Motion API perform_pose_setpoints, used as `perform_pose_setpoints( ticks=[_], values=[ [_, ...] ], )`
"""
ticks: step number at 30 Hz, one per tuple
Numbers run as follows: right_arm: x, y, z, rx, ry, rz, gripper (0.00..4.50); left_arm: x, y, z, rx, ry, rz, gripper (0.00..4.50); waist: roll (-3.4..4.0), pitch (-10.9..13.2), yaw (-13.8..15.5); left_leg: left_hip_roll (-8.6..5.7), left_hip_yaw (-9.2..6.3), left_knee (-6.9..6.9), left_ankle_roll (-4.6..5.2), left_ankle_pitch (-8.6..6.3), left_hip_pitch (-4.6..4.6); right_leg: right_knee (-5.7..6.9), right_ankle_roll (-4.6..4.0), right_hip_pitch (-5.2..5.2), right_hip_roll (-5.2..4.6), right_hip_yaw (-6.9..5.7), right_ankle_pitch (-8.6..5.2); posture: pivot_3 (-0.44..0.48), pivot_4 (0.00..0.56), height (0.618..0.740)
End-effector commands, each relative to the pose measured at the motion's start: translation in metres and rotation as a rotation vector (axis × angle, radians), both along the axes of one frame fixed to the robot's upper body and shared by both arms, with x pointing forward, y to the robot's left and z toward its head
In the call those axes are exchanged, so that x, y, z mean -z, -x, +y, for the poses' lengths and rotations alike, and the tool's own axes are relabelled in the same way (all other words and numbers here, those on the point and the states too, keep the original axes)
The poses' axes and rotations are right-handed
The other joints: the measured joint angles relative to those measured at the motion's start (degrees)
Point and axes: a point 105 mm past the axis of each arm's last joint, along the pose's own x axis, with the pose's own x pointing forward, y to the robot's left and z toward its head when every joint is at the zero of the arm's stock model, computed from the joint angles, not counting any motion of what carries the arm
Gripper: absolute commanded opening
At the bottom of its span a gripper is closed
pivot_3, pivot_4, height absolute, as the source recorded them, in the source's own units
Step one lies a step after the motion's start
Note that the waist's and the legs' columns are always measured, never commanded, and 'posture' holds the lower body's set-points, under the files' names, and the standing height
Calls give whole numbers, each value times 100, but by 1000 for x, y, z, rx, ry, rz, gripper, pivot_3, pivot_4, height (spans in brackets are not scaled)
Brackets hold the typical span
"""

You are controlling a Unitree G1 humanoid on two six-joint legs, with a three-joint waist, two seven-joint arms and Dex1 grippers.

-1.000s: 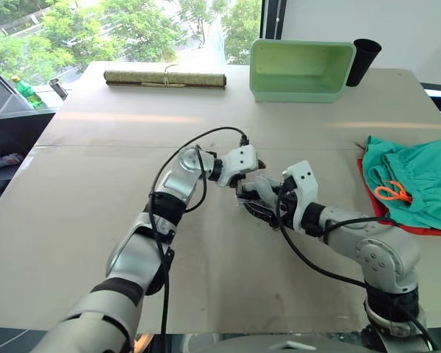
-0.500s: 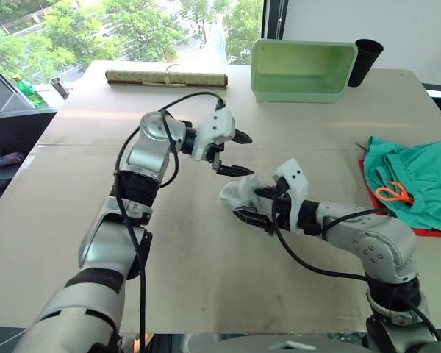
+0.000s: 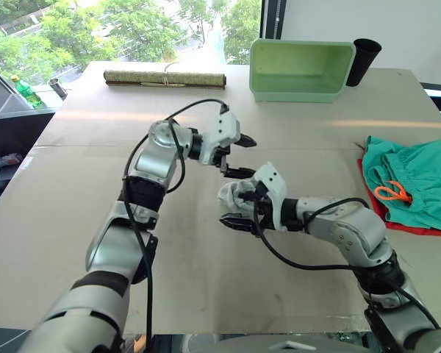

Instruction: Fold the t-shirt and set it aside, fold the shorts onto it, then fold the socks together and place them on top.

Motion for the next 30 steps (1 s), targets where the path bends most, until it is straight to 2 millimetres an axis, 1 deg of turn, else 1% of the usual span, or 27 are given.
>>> perform_pose_setpoints(
  ticks=[1, 5, 8, 11, 13, 15, 16, 17, 18, 21, 26, 28, 30],
  values=[
    [-21, 5, 7, -68, -76, -68, 4470, 1, 3, -3, 14, -19, -34, 4500, 0, 0, 1, 0, 0, 0, 0, 0, 0, 0, 0, 0, 0, 0, 0, 0, 150, 740],
    [-38, 13, 2, -125, -156, -85, 4470, 13, 6, 0, 17, -58, -14, 4500, 0, 0, 7, 0, 0, 0, 0, 0, -1, 0, 0, 0, -1, -1, 0, 0, 150, 740],
    [-50, 17, -4, -142, -210, -88, 4470, 17, 6, 1, 15, -68, -11, 4500, 0, 0, 9, 0, 0, 0, 0, 0, -1, -1, 0, 1, -2, -1, 0, 0, 150, 740],
    [-59, 8, -22, -72, -269, -87, 4470, 19, 6, 5, 6, -80, -14, 4500, 0, 0, 16, 0, -1, 0, 0, 0, -1, 0, 0, 1, -2, -2, 0, 0, 150, 740],
    [-60, -6, -36, 22, -290, -83, 4470, 19, 6, 7, 3, -82, -14, 4500, 0, 0, 13, 0, 0, 0, 0, 0, 0, -1, -1, 2, -2, -2, 1, 0, 150, 740],
    [-60, -13, -43, 70, -294, -75, 4470, 19, 6, 8, 1, -82, -14, 4500, 0, 0, 12, 0, 0, 0, 0, 0, 0, 0, -1, 1, -3, -2, 1, 0, 150, 740],
    [-56, -18, -48, 103, -280, -64, 4470, 20, 6, 10, -1, -83, -14, 4500, 0, 0, 11, 0, 0, 0, 0, 0, 0, 1, -1, 1, -2, -2, 1, 0, 150, 740],
    [-47, -24, -53, 147, -237, -45, 4470, 20, 6, 11, -4, -85, -14, 4500, 0, 0, 10, 0, 0, 0, 0, 0, 0, 1, -1, 1, -2, -2, 1, 0, 150, 740],
    [-34, -30, -59, 190, -176, -22, 4470, 20, 6, 14, -8, -87, -14, 4500, 0, 0, 9, 0, 0, 0, 0, 0, 0, 1, -1, 1, -2, -2, 1, 0, 150, 740],
    [-7, -33, -67, 240, -73, 56, 4470, 20, 6, 18, -19, -91, -17, 4500, 0, 0, 9, 0, 2, 0, 0, 0, 0, 0, -1, 1, -3, -1, 1, 0, 150, 740],
    [15, -29, -63, 249, -42, 173, 4470, 20, 8, 24, -25, -95, -19, 4500, 0, 0, 2, 2, 3, -1, -1, 0, 0, 2, -1, -1, -2, 1, 0, 0, 150, 740],
    [19, -25, -59, 238, -52, 209, 4470, 20, 9, 25, -27, -96, -17, 4500, 0, -1, 2, 2, 3, -1, 0, 0, 2, 2, -1, 0, -2, 1, 0, 0, 150, 740],
    [19, -24, -54, 228, -80, 234, 4470, 21, 10, 25, -26, -96, -14, 4500, 0, -1, -2, 2, 4, 0, 0, 0, 3, 2, -1, 0, -2, 3, 1, 0, 150, 740]
  ],
)
